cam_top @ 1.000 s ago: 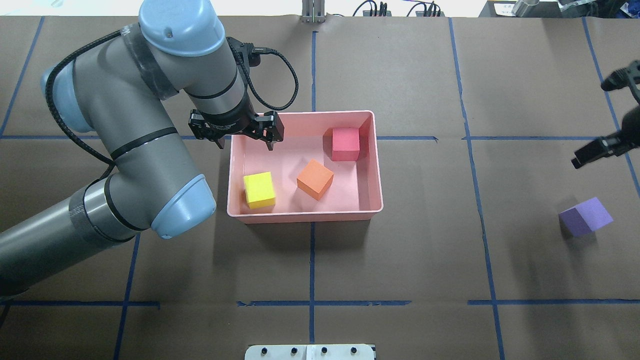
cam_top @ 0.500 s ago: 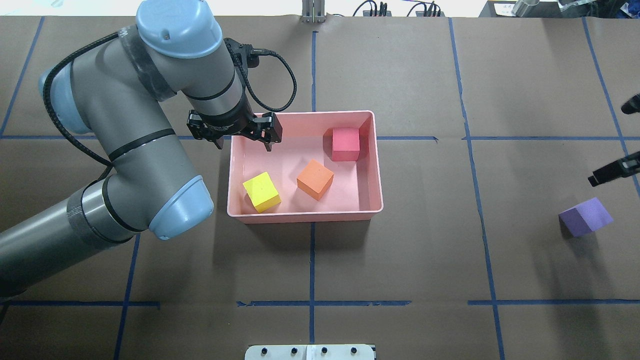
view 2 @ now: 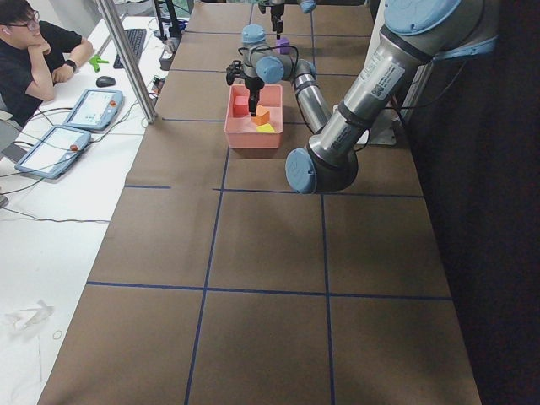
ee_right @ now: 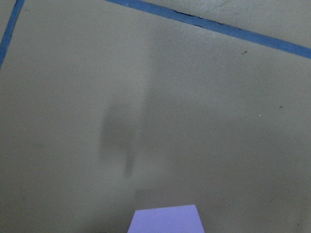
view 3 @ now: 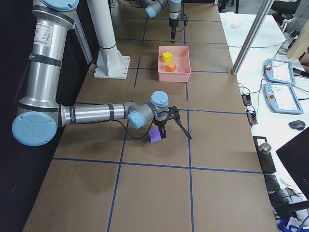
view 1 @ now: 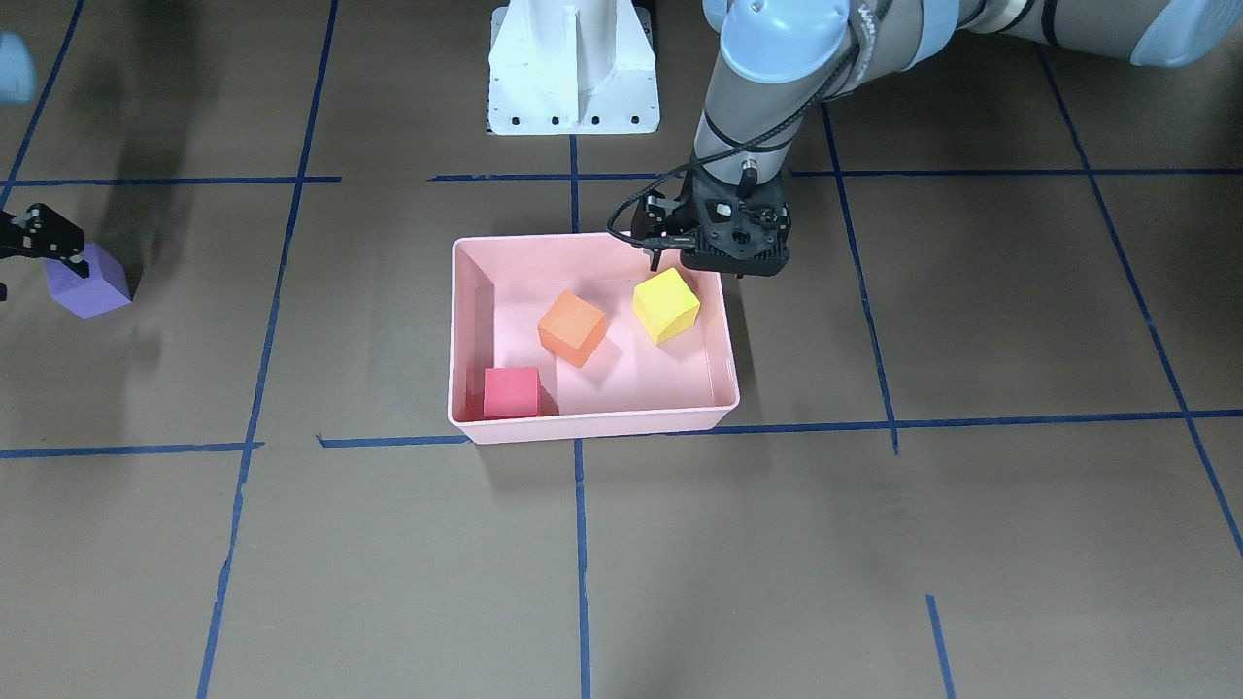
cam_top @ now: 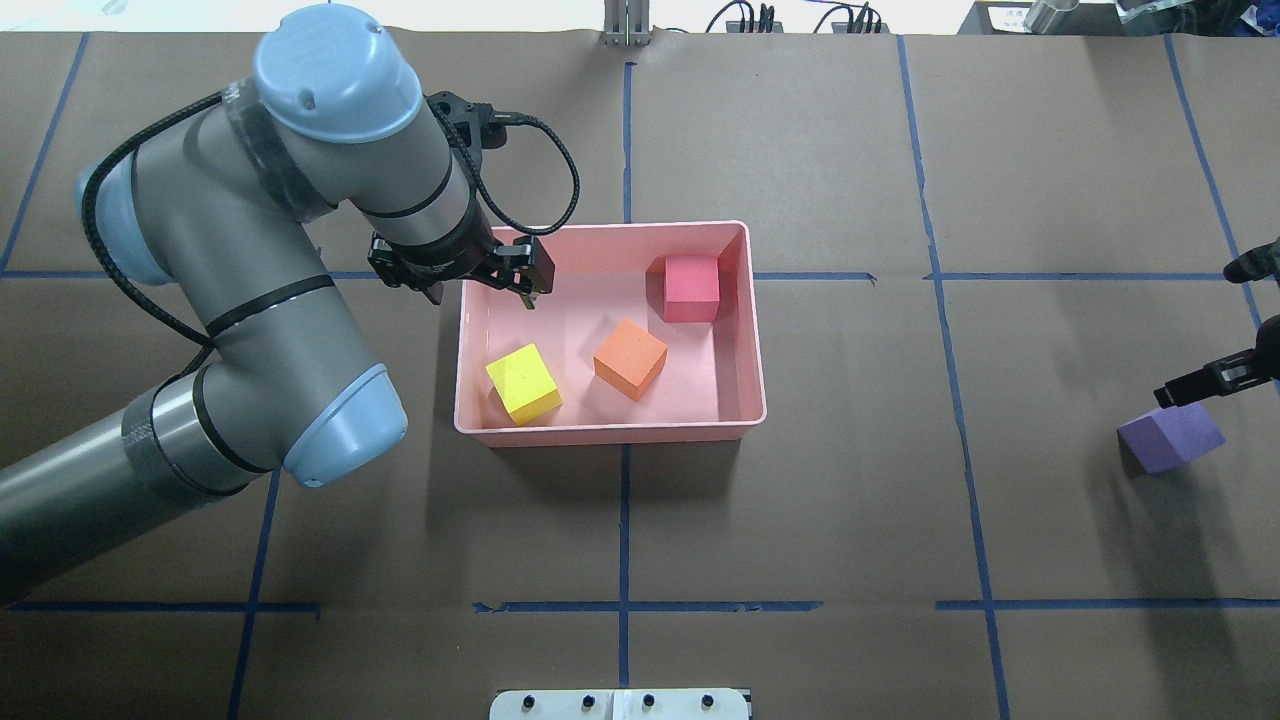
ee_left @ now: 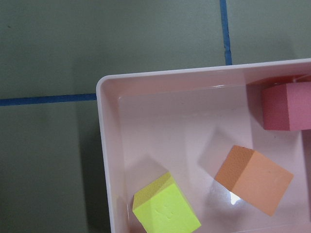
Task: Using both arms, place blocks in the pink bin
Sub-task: 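Raise the left gripper from the bin while the right gripper lowers onto the purple cube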
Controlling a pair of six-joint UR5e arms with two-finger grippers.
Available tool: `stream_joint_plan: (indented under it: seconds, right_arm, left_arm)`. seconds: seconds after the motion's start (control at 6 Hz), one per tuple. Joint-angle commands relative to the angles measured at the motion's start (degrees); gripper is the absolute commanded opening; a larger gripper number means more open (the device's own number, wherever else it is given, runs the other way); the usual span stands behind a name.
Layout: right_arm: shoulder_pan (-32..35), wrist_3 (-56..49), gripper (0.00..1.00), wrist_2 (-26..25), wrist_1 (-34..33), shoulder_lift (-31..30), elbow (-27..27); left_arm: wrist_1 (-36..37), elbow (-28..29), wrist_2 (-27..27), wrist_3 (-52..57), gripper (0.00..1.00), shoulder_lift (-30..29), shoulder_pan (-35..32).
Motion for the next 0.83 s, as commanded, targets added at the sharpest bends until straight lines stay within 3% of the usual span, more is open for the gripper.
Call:
stream_joint_plan:
  seconds: [0.0, 0.67]
  right_arm:
    - [-1.4, 0.6, 1.00, -0.4, 0.9, -0.1, -0.2]
    - [-5.8, -1.0, 1.00, -3.4, 0.9, -0.6, -3.6]
  left_arm:
    - [-1.0, 0.2, 0.0, 0.2, 1.00, 0.9, 0.0]
    - [-1.0, 0.3, 0.1, 0.3, 1.00, 1.4, -0.1]
